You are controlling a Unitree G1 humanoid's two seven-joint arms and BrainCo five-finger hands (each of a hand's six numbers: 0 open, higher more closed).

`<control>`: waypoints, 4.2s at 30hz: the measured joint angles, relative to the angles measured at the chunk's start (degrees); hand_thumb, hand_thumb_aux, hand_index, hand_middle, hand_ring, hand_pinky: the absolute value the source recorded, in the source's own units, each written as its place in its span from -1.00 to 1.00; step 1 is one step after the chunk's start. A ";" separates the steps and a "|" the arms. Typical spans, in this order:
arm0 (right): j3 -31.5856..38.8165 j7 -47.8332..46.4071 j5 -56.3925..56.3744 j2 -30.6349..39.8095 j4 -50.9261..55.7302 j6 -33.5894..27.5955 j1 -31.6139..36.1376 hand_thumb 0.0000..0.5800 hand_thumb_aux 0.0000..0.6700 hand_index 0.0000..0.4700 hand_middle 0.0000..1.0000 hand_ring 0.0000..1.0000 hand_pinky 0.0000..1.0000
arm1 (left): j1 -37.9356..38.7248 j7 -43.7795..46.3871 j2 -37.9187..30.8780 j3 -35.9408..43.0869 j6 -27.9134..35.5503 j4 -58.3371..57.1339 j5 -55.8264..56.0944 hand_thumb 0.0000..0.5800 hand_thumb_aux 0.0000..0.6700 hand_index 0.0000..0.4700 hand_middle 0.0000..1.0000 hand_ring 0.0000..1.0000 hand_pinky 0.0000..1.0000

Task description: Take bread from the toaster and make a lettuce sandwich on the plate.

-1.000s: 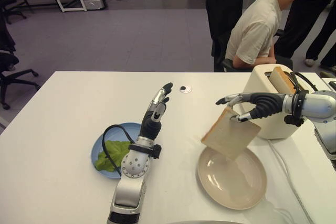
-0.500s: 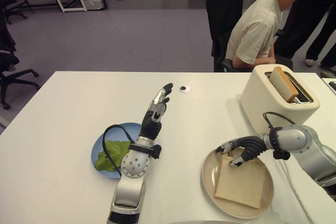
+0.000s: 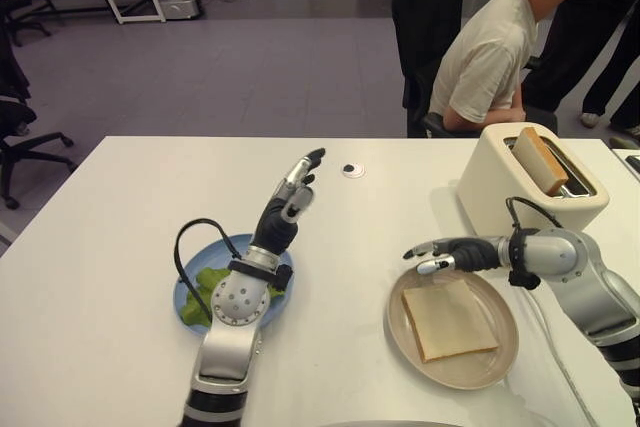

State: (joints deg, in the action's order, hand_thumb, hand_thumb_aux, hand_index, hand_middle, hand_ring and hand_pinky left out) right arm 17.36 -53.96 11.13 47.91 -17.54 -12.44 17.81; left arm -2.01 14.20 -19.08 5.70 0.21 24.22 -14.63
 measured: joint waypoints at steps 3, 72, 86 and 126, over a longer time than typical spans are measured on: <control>-0.63 0.08 -0.05 -0.52 -0.05 -0.39 0.05 -1.00 -1.00 -1.00 -1.00 -1.00 -1.00 | -0.84 4.08 -13.54 -2.31 -1.27 -0.41 -12.08 -1.00 -1.00 -1.00 -1.00 -1.00 -1.00; -4.76 13.03 7.65 -3.09 13.70 -0.17 8.09 -1.00 -1.00 -1.00 -1.00 -1.00 -1.00 | -14.78 29.80 -1.22 29.63 -8.14 -0.45 -48.30 1.00 1.00 1.00 -1.00 -1.00 -1.00; -5.10 14.27 8.00 -3.62 16.21 1.24 8.54 -1.00 -1.00 -1.00 -1.00 -1.00 -1.00 | -21.26 18.75 11.30 38.05 -8.35 -16.85 -52.18 0.91 0.58 0.58 -1.00 -1.00 -1.00; -5.19 15.89 9.40 -5.06 16.92 1.76 7.98 -1.00 -1.00 -1.00 -1.00 -1.00 -1.00 | -32.33 -13.01 16.32 42.41 -8.50 -35.49 -53.58 1.00 1.00 1.00 -1.00 -1.00 -1.00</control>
State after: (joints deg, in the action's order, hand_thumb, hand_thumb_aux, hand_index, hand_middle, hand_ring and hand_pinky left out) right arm 12.17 -38.08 20.53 42.86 -0.62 -10.69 25.79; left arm -34.34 1.18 -2.76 48.12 -8.29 -11.27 -68.21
